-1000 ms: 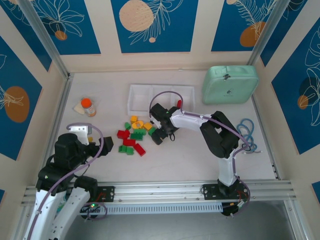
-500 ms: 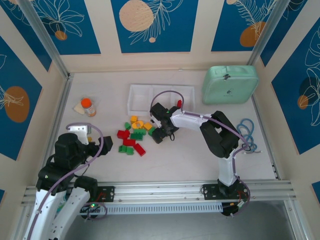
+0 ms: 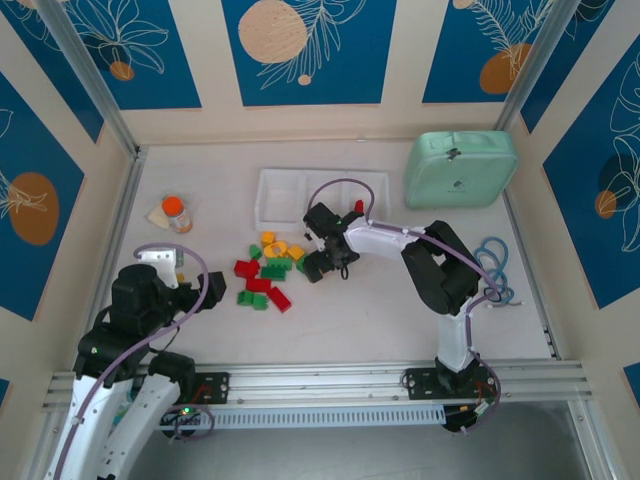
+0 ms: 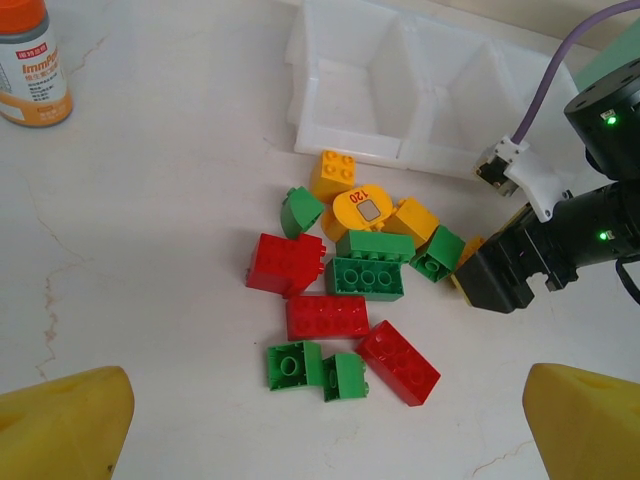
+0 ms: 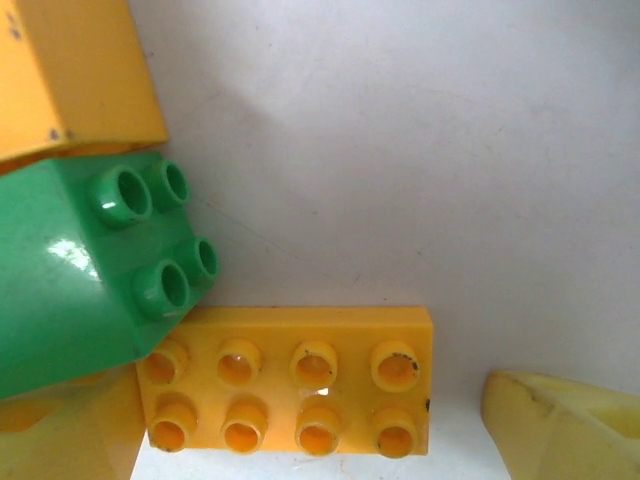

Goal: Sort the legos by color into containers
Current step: Pick up the lego from the center of the table.

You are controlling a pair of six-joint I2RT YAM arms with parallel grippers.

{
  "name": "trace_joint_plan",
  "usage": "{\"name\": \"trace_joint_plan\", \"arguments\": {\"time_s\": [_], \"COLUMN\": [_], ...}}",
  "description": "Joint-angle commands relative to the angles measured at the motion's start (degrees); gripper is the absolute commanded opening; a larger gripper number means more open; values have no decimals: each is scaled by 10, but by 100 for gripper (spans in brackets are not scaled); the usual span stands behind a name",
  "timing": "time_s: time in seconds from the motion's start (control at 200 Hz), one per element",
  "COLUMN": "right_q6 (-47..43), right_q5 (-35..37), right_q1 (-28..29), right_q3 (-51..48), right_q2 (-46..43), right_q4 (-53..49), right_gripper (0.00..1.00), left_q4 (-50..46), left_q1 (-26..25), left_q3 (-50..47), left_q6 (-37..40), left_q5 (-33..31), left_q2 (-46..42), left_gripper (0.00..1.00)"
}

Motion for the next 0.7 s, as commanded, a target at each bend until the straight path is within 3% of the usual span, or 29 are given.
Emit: {"name": "trace_joint_plan", "arguments": {"time_s": [0.0,0.48,0.695], "right_q6": [10,-12,-21], "right_q5": [-78,-21,-29], "right_q1": [1,21,19], "right_q3": [-18,7,-1], "right_q2": [41,76,55], "right_q4": [84,23,8], "right_gripper": [88,79,67], "left_q4": [3,2,3], "left_q1": [-1,-1,-1], "left_q3": [0,1,1], "left_q6": [-1,0,1], "left_q5": [-8,-9,-3], "left_q2": [5,10,13], "left_gripper": [99,99,99]}}
